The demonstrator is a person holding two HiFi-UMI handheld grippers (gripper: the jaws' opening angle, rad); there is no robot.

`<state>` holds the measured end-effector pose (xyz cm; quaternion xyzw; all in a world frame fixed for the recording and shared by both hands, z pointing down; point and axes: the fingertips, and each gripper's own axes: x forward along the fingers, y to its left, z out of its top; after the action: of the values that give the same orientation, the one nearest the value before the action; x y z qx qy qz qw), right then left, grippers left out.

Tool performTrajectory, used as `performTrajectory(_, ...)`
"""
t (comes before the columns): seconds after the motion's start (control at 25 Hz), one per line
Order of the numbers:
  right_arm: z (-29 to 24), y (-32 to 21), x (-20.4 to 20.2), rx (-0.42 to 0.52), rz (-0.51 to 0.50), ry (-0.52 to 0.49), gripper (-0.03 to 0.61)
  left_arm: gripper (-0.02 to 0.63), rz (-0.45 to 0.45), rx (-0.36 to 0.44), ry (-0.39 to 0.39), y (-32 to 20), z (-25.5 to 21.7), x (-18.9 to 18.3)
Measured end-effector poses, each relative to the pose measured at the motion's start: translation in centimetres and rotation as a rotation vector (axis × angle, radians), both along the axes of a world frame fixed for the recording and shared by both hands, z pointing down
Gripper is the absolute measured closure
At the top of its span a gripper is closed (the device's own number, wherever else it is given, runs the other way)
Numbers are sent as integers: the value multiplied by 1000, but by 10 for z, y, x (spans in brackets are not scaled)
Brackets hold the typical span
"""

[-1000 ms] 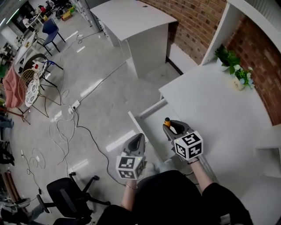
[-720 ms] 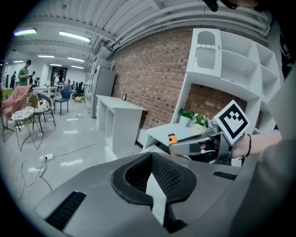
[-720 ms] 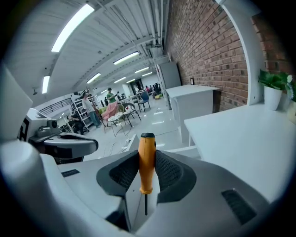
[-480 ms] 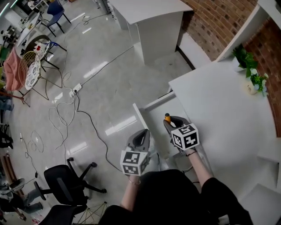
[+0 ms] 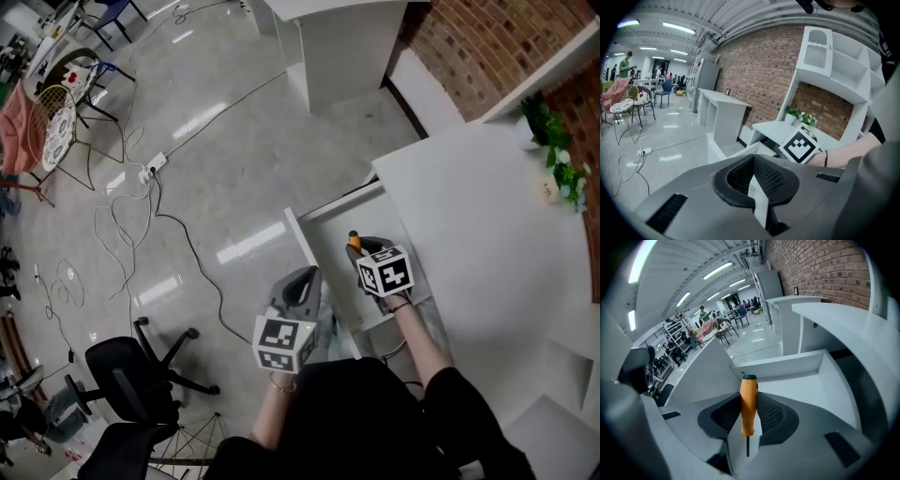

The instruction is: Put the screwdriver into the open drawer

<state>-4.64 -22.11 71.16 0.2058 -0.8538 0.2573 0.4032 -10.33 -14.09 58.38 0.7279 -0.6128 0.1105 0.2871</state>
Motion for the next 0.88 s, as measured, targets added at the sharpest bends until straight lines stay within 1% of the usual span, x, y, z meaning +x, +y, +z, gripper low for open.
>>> performTrajectory(0.36, 48, 0, -6, -75, -29, 93, 463, 604, -9, -3, 15, -5, 3, -9)
performTrajectory(0.48, 62, -1, -6, -99, -14, 114, 463, 604, -10, -10, 15, -8, 6, -10)
performTrajectory(0.76, 81, -2, -10, -150, -1, 134, 463, 604, -12, -15, 17, -14, 9, -12)
performTrajectory(0.88, 88, -3, -12, -169, 21, 134, 463, 604, -16, -16, 18, -17, 10, -14)
